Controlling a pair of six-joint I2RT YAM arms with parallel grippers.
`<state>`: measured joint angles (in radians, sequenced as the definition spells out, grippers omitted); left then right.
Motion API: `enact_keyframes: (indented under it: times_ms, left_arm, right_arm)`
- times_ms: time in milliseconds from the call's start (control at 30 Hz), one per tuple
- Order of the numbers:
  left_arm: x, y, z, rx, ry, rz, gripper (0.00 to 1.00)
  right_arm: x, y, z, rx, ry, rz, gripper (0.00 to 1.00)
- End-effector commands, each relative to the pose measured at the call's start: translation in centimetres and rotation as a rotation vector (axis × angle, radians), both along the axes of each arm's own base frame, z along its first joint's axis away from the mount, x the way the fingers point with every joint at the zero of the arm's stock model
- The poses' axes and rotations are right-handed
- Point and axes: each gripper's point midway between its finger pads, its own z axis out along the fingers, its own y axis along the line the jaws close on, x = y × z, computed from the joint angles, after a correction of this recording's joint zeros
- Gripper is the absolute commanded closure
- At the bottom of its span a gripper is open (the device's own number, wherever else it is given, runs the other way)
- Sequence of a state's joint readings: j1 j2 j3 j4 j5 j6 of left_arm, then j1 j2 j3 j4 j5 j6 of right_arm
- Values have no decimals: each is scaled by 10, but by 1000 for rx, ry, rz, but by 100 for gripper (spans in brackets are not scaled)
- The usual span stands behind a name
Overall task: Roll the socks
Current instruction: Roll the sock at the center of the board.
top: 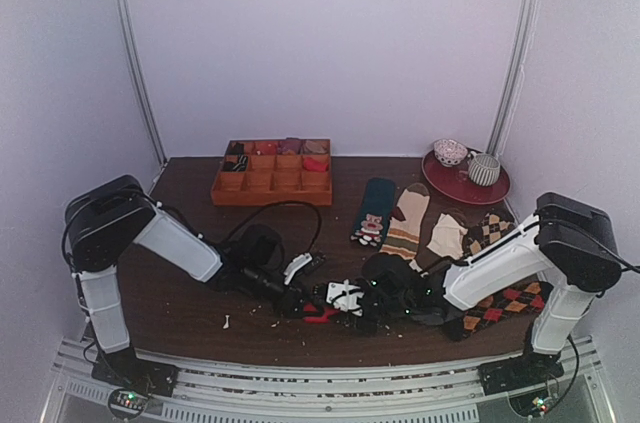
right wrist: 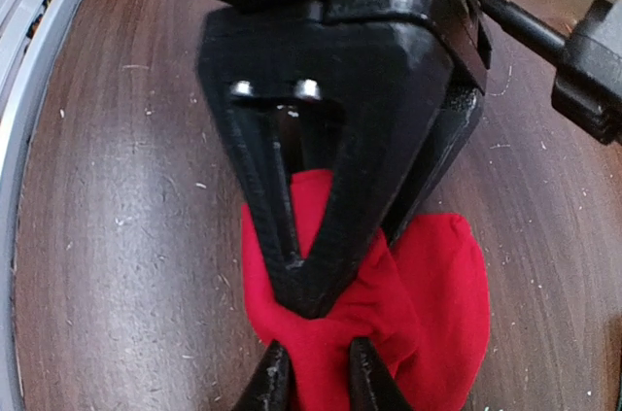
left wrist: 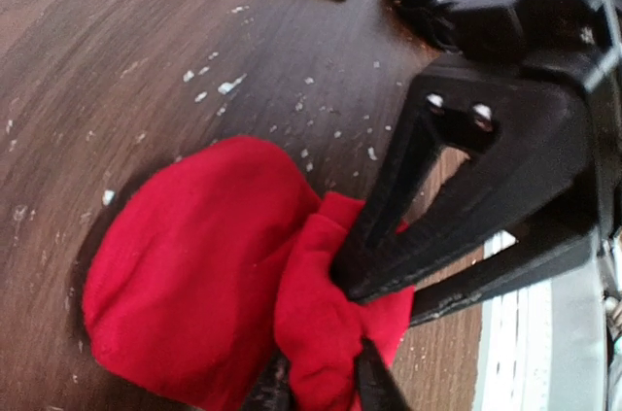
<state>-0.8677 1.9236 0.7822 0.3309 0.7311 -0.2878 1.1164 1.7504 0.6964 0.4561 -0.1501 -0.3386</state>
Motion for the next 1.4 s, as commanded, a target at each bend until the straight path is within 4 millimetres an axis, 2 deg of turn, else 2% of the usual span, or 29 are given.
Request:
enact_keyframes:
  times_ms: [0,33,133,200,300,367,467,667,767,1000,1167,1367]
  left_arm:
    - [-31,49,-53,245,88,20,60]
    - [-28,46,-44,210,49,14,47]
    - [-17,40,-12,112,-97,19,25]
    - [-6,37,12,52,-202,47,4]
    - [9,37,60,-71,-391,115,2]
    - [11,40,88,-166,-527,151,2]
    - [8,40,108,-237,-664,144,2]
    - [-3,22,86,-273,-654,29,2]
    - [-8,19,66,-248,-630,2,3]
    - [-10,16,48,-213,-601,-28,21]
    - [-8,8,40,-200,-576,-46,49]
    - [-8,10,20,-160,-538,-42,44]
  right_arm:
    - [-11,-28,-50,-175,114,-62,84]
    - [-14,-31,-53,-184,144,-66,85]
    - [-27,-33,-55,-166,272,-64,87]
    - [-34,-33,-53,-146,377,-60,87]
    - [-42,-32,-49,-129,553,-73,86]
    - [-47,-30,-48,-117,692,-96,86]
    - [-48,-31,-55,-132,863,-147,86]
    - [-43,-41,-76,-166,1052,-259,86]
    - [-40,-46,-77,-144,1109,-289,86]
    - [-38,-51,-82,-170,1128,-304,86]
    - [-38,-53,-84,-180,1134,-305,86]
    - [-38,-55,-85,-184,1144,-303,86]
